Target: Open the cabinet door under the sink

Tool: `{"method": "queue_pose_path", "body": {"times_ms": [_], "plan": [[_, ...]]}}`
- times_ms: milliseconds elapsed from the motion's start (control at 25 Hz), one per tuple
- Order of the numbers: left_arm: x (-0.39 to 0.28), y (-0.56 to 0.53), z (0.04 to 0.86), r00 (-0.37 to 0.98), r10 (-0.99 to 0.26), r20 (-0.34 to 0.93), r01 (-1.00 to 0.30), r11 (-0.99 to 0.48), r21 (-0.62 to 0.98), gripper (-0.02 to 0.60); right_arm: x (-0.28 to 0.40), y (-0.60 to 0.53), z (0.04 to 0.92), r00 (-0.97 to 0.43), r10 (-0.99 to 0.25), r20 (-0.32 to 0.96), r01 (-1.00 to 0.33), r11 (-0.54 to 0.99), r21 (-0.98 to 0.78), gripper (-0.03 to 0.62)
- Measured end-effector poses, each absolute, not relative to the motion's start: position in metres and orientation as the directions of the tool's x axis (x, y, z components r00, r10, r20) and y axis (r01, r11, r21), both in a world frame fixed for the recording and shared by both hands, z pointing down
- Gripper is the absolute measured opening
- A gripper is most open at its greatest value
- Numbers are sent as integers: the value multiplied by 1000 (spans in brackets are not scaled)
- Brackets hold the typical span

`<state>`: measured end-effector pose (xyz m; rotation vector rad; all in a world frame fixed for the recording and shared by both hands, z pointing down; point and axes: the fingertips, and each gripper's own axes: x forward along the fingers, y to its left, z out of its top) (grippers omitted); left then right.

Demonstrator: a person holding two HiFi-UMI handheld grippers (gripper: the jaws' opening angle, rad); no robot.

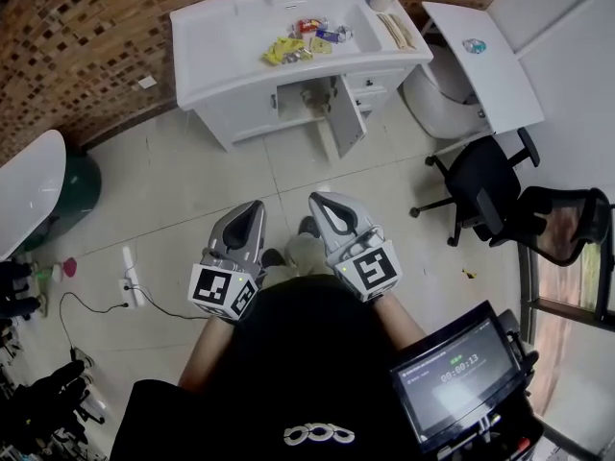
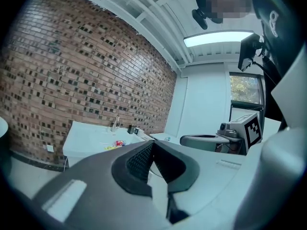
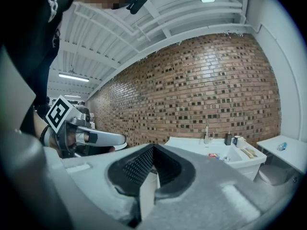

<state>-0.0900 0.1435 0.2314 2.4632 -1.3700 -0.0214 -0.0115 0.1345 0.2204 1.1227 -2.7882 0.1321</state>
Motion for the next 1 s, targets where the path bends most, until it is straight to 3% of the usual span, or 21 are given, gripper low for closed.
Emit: {"method": "queue_pose_path", "body": {"times_ms": [440,1000], "plan": [[-89,194,241,581,-798,157,-800,-525,292,17,-22,189,232,-706,-685,178,-700,714,-27,-8],[-32,160,235,550,-822,147,-823,-504,262,17,35,156,227,-755,-632,177,-643,766,-10,-8]]}}
